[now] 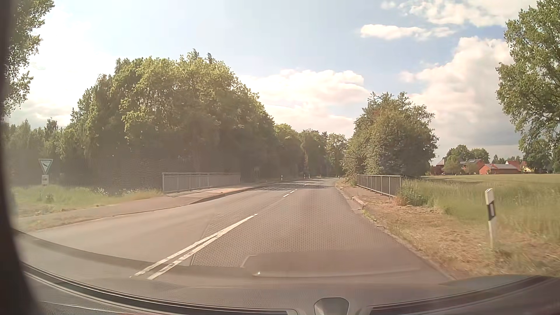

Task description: Follow the waypoints while adhering to traffic rules and regulations

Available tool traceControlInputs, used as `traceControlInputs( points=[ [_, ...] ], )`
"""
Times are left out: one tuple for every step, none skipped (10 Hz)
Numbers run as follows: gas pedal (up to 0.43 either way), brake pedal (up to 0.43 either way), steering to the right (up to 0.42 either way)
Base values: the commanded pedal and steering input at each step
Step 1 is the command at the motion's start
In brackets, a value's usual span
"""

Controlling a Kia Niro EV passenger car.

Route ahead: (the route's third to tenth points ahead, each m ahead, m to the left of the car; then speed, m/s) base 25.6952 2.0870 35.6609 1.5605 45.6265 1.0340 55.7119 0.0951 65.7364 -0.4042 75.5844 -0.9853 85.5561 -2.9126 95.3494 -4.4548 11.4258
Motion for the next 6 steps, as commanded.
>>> traceControlInputs(
  points=[
    [0.299, 0.006, 0.010],
    [0.287, 0.006, 0.010],
    [0.287, 0.006, 0.011],
    [0.280, 0.006, 0.011],
    [0.280, 0.006, 0.011],
    [0.280, 0.006, 0.012]
  ],
)
